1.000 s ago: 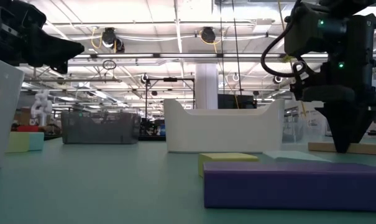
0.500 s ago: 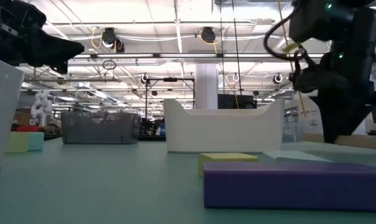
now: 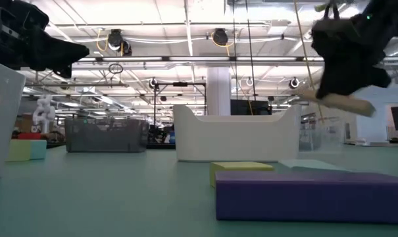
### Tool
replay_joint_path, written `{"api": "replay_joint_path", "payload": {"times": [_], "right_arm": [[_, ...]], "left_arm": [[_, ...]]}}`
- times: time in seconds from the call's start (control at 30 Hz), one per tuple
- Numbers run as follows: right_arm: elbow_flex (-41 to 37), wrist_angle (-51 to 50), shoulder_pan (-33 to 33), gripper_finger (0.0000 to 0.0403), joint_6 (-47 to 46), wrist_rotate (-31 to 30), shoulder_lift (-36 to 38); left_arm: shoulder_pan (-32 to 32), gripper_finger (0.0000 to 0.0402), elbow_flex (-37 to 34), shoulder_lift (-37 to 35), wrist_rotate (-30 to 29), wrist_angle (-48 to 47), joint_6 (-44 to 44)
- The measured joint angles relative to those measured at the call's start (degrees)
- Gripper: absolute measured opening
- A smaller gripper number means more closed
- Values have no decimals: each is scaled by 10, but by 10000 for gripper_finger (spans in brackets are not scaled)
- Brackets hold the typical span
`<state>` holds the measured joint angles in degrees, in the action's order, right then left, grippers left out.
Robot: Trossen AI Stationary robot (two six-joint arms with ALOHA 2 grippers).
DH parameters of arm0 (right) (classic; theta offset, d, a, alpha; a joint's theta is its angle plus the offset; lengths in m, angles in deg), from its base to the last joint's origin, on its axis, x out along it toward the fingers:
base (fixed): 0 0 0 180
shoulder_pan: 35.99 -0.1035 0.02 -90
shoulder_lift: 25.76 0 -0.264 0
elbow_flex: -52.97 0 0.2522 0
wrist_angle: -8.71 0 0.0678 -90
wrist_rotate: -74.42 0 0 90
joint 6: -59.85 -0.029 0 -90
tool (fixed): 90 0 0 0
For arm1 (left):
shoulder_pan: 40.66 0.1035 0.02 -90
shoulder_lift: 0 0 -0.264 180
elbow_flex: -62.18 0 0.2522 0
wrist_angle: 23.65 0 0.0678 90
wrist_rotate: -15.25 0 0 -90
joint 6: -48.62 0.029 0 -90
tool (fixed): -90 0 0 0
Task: Sort & place blocks by color
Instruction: Put the middle right orange block into the white bin
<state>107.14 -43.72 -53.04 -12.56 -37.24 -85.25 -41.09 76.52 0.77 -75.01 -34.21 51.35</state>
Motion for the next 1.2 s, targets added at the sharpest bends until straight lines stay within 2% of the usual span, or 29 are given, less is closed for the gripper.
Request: {"api": "replay_joint_path", "payload": {"times": [0.23,0.47,0.63,0.93,1.2], "right_arm": [[0,185,-1,112,194,-70,30],[1,464,2,112,443,-68,1],[1,578,2,112,559,-50,-23],[1,707,2,112,653,-37,-69],[1,727,2,112,602,-40,-124]], "left_arm": [[0,47,0,0,0,0,0],[0,47,0,0,0,0,0],[0,47,0,0,0,0,0],[0,47,0,0,0,0,0],[0,47,0,0,0,0,0]]}}
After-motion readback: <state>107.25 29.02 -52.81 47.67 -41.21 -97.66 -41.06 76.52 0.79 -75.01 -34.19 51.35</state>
